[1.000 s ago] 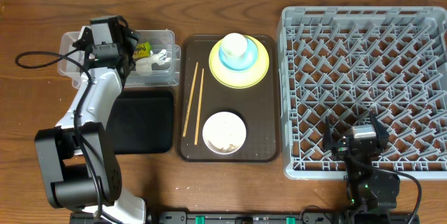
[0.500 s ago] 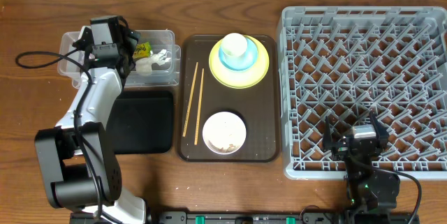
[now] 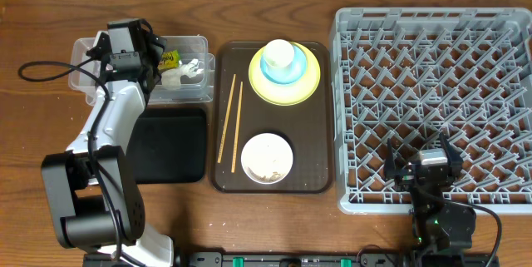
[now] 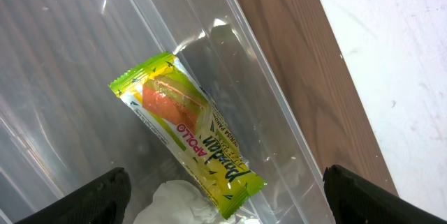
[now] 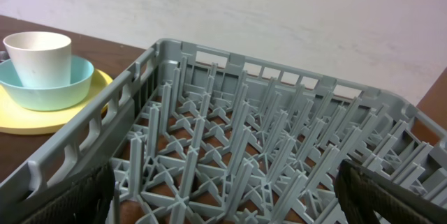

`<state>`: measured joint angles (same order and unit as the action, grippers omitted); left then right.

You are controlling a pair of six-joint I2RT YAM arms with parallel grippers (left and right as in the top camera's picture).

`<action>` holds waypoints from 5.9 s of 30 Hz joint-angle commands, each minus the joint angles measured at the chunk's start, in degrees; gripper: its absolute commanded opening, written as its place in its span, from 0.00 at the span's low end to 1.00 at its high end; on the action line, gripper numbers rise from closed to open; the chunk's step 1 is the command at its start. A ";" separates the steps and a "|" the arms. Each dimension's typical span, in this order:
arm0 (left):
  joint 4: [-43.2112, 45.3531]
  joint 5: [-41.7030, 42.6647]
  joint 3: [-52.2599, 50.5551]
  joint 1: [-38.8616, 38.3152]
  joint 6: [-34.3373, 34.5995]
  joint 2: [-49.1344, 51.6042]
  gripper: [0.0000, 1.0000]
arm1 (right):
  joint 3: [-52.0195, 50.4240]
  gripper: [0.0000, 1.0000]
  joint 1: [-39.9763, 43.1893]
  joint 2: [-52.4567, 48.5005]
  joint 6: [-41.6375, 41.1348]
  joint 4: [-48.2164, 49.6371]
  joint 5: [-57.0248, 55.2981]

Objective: Sort waste into correct bins and load items into the dishwasher rack

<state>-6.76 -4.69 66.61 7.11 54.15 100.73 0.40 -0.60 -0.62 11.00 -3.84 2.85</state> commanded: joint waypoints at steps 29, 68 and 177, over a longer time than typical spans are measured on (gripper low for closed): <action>-0.24 -0.48 0.04 0.22 -0.13 -0.48 0.92 | -0.11 0.99 0.04 0.24 -0.22 -0.22 0.22; -0.33 0.11 0.04 0.48 -0.11 -0.48 0.92 | -0.11 0.99 0.04 0.24 -0.22 -0.22 0.22; -32.02 5.27 -2.51 -55.74 -27.32 0.96 0.06 | -0.11 0.99 0.04 0.24 -0.22 -0.22 0.22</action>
<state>-38.61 1.10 64.73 -48.60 29.04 101.78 0.40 -0.60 -0.62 11.00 -3.84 2.85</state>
